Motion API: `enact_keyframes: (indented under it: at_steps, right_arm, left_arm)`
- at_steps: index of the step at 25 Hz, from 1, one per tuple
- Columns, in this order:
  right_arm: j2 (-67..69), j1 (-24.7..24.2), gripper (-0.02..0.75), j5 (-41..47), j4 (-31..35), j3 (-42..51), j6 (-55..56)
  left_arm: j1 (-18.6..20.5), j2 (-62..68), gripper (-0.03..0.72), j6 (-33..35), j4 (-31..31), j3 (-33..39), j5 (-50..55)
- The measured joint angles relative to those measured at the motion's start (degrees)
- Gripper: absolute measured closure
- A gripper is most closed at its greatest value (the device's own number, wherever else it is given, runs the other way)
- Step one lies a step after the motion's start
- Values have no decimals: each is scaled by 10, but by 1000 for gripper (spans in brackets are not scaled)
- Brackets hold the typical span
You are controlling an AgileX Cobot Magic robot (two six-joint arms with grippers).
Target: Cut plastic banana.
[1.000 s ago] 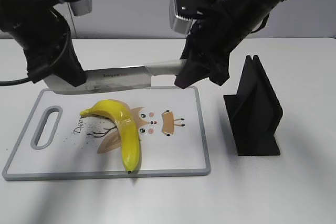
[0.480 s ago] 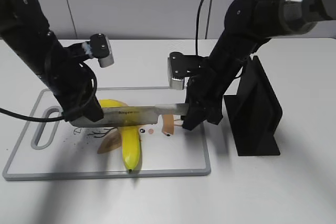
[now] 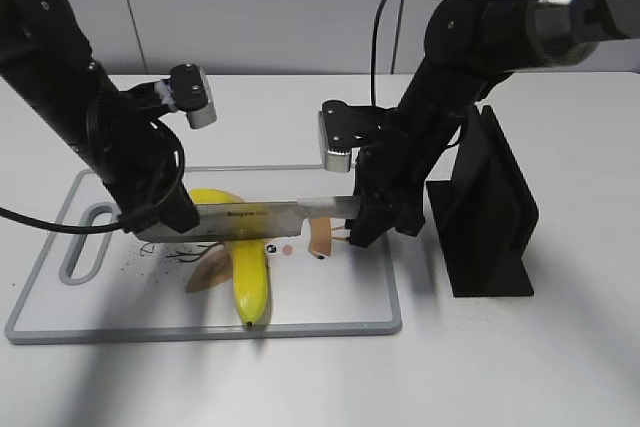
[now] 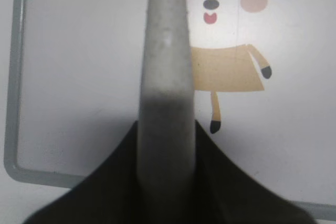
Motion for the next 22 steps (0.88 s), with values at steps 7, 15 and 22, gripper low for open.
enact_keyframes:
  at_steps: [7, 15, 22]
  right_arm:
    - [-50, 2, 544, 2, 0, 0, 4]
    - [-167, 5, 544, 12, 15, 0, 6]
    - [-244, 8, 544, 30, 29, 0, 5]
  left_arm:
    - [-6, -39, 689, -6, 45, 7, -11]
    - [-7, -178, 695, -8, 77, 7, 9]
    - [-8, -279, 696, -10, 73, 7, 43]
